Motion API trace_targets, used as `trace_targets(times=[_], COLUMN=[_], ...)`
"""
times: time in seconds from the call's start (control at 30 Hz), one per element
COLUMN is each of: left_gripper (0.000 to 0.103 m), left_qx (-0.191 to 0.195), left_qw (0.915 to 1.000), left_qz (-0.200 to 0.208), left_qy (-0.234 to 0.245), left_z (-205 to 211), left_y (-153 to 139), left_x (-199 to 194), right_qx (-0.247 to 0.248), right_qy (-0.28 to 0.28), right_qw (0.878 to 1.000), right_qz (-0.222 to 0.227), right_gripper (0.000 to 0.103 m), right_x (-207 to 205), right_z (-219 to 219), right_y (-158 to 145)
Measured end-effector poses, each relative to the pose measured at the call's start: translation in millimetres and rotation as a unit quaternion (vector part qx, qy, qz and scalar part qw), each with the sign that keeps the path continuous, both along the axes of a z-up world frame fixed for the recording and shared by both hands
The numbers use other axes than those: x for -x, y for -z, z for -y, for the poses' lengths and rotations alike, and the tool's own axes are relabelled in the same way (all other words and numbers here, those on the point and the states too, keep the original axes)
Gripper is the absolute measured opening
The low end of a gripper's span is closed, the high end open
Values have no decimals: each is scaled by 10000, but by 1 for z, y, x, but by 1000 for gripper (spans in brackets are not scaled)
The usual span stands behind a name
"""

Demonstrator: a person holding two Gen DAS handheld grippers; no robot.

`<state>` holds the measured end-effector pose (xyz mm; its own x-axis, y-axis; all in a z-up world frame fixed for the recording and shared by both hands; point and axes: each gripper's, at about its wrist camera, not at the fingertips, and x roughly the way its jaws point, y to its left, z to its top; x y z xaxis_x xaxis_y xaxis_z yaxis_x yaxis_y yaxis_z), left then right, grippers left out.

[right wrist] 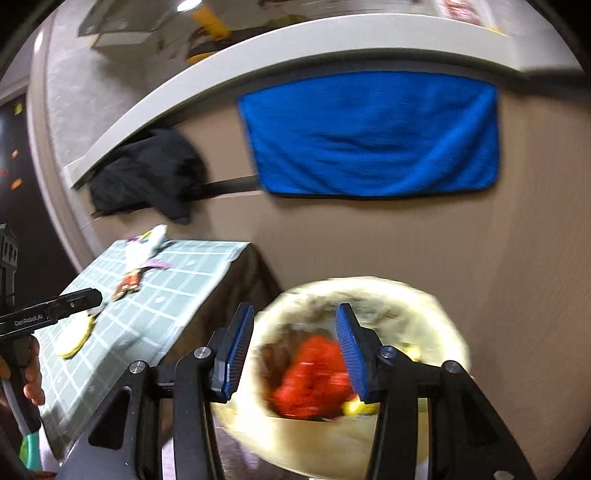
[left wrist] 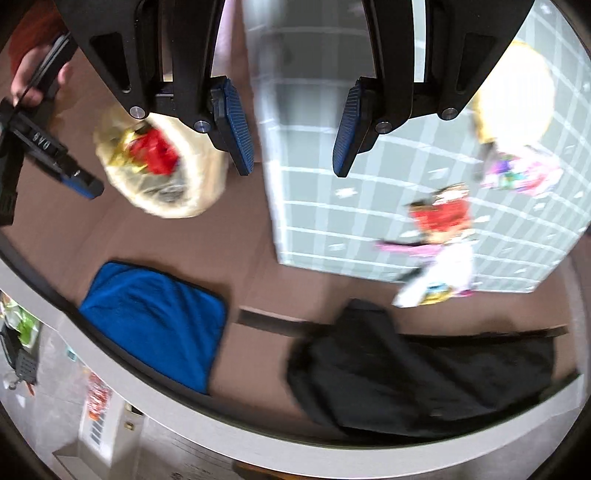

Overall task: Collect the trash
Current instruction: 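Move the left gripper to the round yellow-rimmed mesh pad on the table, then grasp the mesh pad with the left gripper while the right gripper grasps the red snack wrapper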

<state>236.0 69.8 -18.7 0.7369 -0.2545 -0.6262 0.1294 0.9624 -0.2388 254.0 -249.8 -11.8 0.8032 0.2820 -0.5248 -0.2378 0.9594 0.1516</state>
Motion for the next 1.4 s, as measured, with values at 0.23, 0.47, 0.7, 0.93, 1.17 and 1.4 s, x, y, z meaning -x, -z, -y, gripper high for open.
trace_targets(times=[0.23,0.47,0.7,0.93,1.17,1.4], left_gripper=[46,46,46,46,22,12], left_qx=[185,445,628,379,326,124], left_qw=[9958,9834,9760,9779,9807,9875], left_qz=[-237,-596,-962,-1044,-909,-560], left_qy=[-860,-1654,-1852,-1774,-1698,-1467], left_z=[-112,-186,-206,-190,-179,-169], left_y=[25,58,84,87,84,65], left_x=[30,47,43,30,20,24], right_qx=[275,402,700,941,1042,1066], right_qy=[-702,-1247,-1392,-1515,-1590,-1725], right_qw=[9972,9910,9871,9838,9817,9790], right_qz=[-31,-287,-360,-189,-140,-231], right_gripper=[44,44,44,44,44,44], right_x=[-3,-9,-14,-16,-22,-36], right_z=[-77,-131,-168,-189,-198,-208], right_y=[6,25,35,31,32,38])
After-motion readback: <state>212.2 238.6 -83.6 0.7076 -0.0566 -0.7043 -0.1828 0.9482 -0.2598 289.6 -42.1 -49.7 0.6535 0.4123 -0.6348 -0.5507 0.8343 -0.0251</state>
